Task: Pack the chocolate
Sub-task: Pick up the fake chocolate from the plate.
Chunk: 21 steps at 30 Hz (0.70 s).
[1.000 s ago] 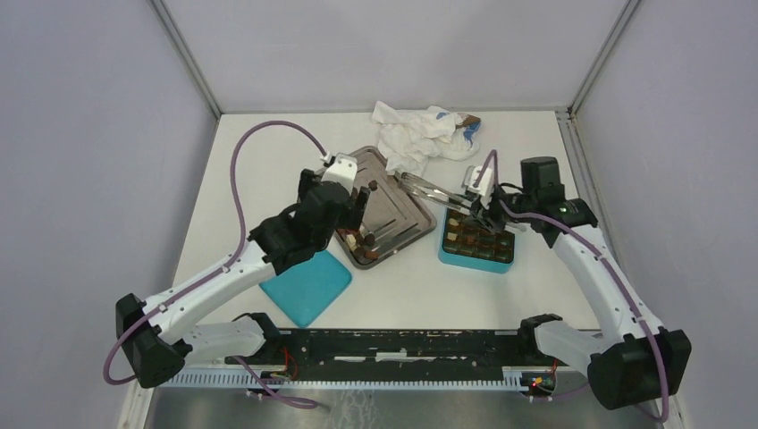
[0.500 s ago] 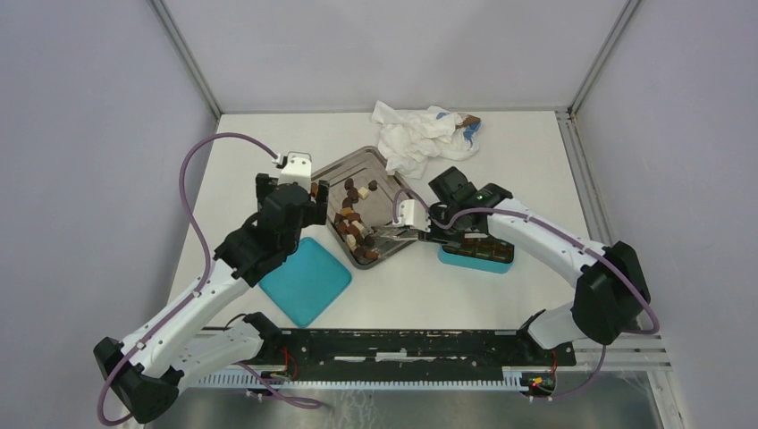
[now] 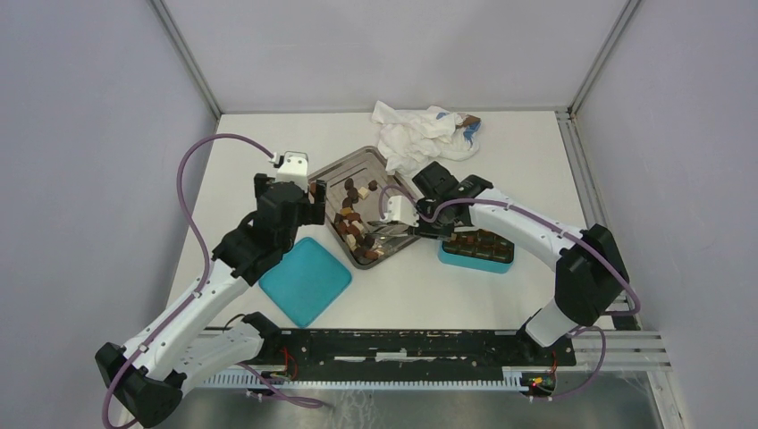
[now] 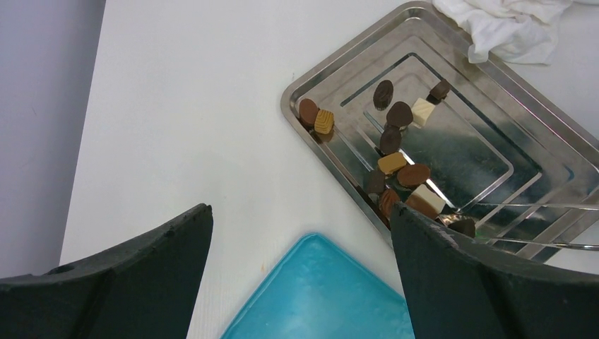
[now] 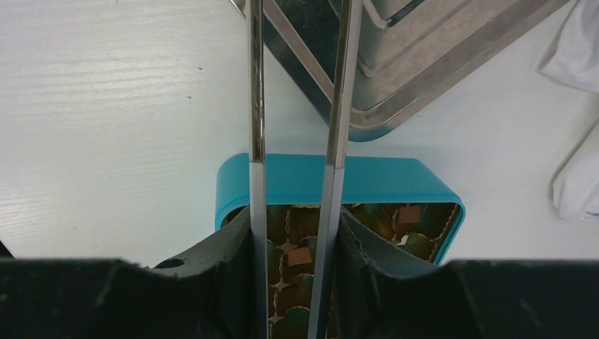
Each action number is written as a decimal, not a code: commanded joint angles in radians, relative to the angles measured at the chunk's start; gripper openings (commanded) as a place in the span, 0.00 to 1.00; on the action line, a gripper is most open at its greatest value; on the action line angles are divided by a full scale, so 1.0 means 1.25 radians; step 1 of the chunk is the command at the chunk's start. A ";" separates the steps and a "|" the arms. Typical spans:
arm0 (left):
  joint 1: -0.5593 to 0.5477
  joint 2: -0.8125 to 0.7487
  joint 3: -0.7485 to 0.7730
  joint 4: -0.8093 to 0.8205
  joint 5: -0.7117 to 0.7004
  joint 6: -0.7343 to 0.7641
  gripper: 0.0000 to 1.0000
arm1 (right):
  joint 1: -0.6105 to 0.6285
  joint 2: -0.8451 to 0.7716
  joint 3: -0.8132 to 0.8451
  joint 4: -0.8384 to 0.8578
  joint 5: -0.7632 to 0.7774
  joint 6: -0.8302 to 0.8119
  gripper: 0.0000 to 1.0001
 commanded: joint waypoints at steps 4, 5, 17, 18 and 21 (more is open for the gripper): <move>0.009 -0.012 0.001 0.030 0.025 -0.006 1.00 | 0.008 0.005 0.014 -0.003 0.009 0.011 0.43; 0.010 -0.013 0.001 0.030 0.026 -0.006 1.00 | 0.009 0.007 0.013 -0.001 0.009 0.013 0.44; 0.013 -0.016 0.000 0.031 0.034 -0.007 1.00 | 0.011 0.044 0.018 0.000 0.002 0.021 0.45; 0.013 -0.016 0.000 0.030 0.034 -0.007 1.00 | 0.012 0.046 0.020 -0.002 -0.002 0.021 0.45; 0.014 -0.016 0.000 0.030 0.036 -0.008 1.00 | 0.016 0.053 0.022 -0.004 -0.014 0.022 0.46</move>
